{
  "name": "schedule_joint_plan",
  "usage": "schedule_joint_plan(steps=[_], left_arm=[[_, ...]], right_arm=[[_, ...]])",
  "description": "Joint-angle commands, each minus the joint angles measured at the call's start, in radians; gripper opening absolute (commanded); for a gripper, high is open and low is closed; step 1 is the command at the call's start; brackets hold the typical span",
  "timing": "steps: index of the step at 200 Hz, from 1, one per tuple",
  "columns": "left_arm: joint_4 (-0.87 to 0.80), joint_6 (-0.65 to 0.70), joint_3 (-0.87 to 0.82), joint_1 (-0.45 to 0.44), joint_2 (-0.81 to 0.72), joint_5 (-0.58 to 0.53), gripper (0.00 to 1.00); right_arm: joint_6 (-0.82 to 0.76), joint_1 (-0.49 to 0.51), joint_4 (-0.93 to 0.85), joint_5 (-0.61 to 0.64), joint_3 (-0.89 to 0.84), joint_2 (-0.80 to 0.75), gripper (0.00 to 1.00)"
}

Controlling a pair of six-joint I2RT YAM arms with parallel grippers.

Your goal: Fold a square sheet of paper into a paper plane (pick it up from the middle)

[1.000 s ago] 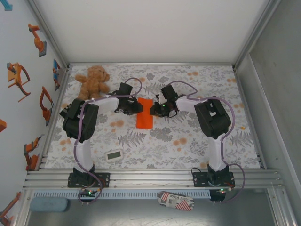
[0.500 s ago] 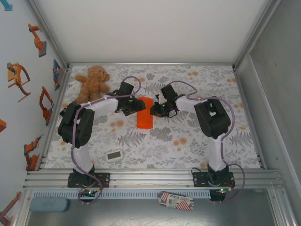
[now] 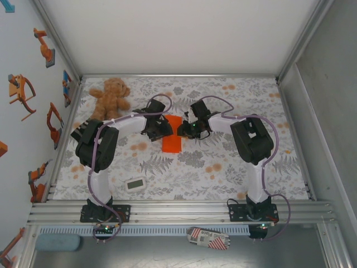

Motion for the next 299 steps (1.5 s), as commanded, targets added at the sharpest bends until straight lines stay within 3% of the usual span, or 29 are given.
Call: schedule_joint_plan(steps=[1,65,216,299], left_arm=[[-0.081,-0.009,0.009,-0.003,0.035,-0.056,0.52],[-0.107,-0.044,0.007,-0.002,0.056,-0.109,0.42],[-0.199,-0.037,0.071,-0.003,0.135,-0.107,0.45],[-0.245,-0.044,0.089,-0.005,0.177,-0.126,0.46]], right_arm=[[0.018,0.000,-0.005,0.040,-0.002,-0.072,0.30],[0.037,-0.029,0.021,0.112,-0.069,-0.155,0.33],[0.064,-0.038,0.041,0.132,-0.099,-0.164,0.32],[0.081,-0.046,0.047,0.207,-0.121,-0.220,0.31]])
